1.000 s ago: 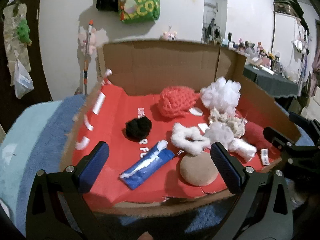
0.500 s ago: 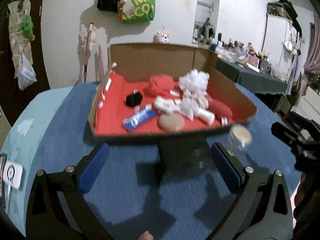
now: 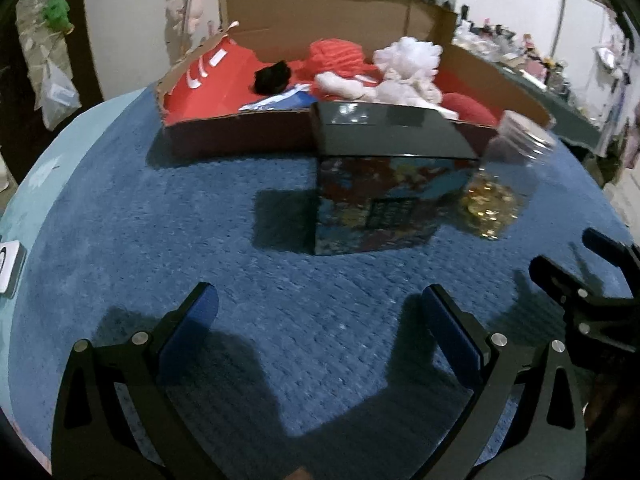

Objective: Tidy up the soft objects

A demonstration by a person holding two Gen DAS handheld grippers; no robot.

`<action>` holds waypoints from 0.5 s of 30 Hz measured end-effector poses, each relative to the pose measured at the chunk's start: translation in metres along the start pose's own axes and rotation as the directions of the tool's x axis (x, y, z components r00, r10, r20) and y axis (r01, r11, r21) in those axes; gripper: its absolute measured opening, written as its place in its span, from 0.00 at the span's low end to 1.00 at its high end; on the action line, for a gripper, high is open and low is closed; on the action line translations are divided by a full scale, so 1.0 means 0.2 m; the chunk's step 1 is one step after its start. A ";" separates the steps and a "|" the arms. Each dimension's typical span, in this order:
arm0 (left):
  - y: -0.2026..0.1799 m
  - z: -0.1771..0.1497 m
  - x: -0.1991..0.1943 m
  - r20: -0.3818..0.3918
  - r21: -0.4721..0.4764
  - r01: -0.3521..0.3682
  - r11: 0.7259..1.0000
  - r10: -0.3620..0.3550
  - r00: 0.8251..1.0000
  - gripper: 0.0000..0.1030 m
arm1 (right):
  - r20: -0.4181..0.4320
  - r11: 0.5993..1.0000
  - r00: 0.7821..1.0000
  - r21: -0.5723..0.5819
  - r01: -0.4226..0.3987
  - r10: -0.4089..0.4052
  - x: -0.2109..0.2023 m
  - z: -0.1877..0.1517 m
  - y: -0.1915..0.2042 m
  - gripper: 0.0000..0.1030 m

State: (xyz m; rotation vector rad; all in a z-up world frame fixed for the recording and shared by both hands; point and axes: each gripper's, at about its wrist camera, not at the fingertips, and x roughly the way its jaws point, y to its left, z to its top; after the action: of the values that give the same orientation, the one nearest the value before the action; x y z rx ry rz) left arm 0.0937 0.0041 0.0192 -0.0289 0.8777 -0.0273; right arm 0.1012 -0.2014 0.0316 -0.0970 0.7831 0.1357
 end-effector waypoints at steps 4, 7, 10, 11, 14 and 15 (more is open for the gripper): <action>-0.01 0.01 0.02 -0.009 0.004 -0.029 1.000 0.029 1.000 1.00 | -0.065 1.000 0.998 0.020 0.013 -0.011 0.08 -0.02 -0.02 1.00; -0.01 0.00 0.02 -0.004 0.004 -0.036 0.999 0.036 0.999 1.00 | -0.076 0.999 0.997 0.052 -0.006 0.010 0.08 -0.03 -0.05 1.00; -0.01 0.00 0.02 0.001 0.004 -0.038 0.999 0.038 0.999 1.00 | -0.080 0.999 0.997 0.050 -0.003 0.007 0.08 -0.04 -0.05 1.00; -0.01 0.01 0.02 0.002 0.004 -0.037 0.999 0.037 0.999 1.00 | -0.081 0.999 0.997 0.047 0.000 0.004 0.08 -0.04 -0.04 1.00; -0.02 0.01 0.03 0.005 0.005 -0.040 0.999 0.040 0.999 1.00 | -0.081 0.999 0.997 0.047 0.002 0.002 0.07 -0.04 -0.04 1.00; -0.02 0.01 0.03 0.006 0.005 -0.042 0.999 0.042 0.999 1.00 | -0.081 0.999 0.997 0.047 0.002 0.002 0.07 -0.04 -0.04 1.00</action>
State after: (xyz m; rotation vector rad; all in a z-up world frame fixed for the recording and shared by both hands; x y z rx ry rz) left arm 0.0983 0.0006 0.0162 -0.0062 0.8720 0.0095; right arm 0.1071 -0.2099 0.0162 -0.0576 0.8669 0.1139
